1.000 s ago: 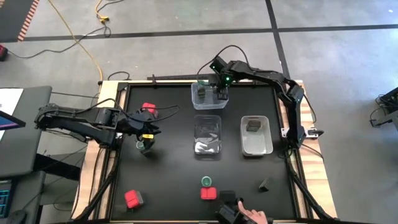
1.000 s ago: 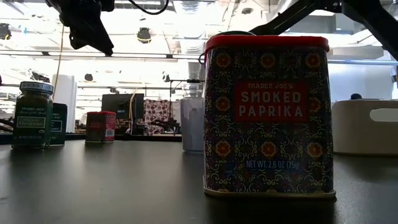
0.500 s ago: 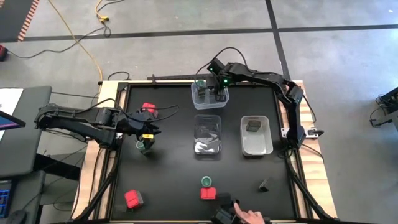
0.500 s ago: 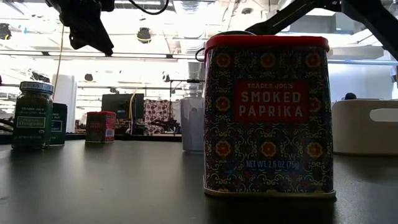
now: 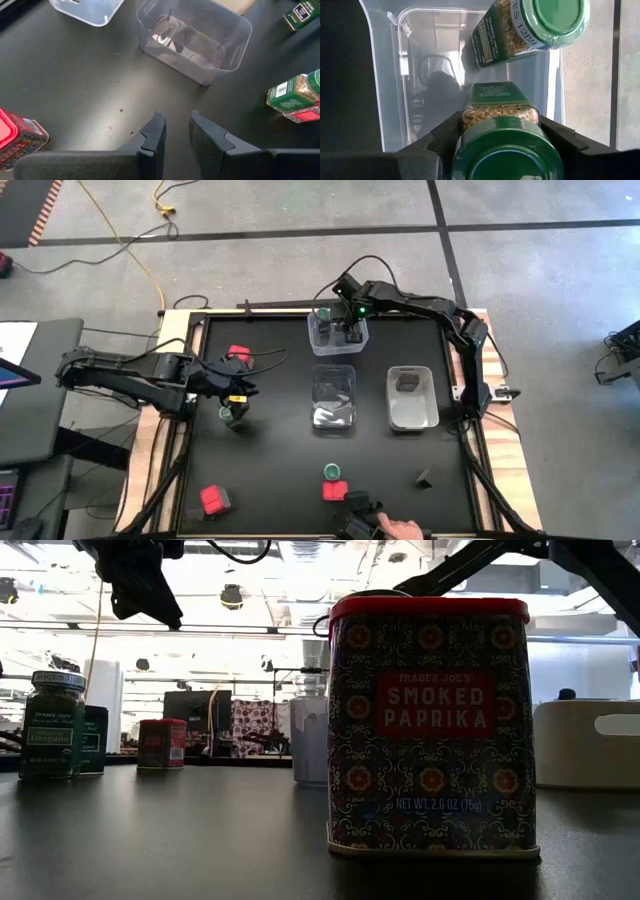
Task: Sort spices by type
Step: Put the green seasoning bottle into the transparent bin
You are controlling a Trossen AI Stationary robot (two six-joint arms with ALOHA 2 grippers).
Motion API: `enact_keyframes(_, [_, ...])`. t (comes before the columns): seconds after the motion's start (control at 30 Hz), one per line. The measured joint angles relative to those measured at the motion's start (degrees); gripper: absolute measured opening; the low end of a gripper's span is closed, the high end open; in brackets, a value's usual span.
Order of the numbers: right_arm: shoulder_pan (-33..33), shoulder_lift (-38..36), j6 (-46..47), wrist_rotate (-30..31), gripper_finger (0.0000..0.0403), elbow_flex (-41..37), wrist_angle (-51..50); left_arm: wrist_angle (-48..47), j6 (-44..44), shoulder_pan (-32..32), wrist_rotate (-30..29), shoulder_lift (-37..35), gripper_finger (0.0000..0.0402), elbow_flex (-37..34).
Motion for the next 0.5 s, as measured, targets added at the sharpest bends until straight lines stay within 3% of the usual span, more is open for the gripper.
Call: enact_keyframes(0.5, [-0.59, 0.00, 0.00, 0.57, 0.0260, 0.02, 0.49, -0.16, 0.00, 0.01, 0.09, 0.00, 0.0075, 0.00])
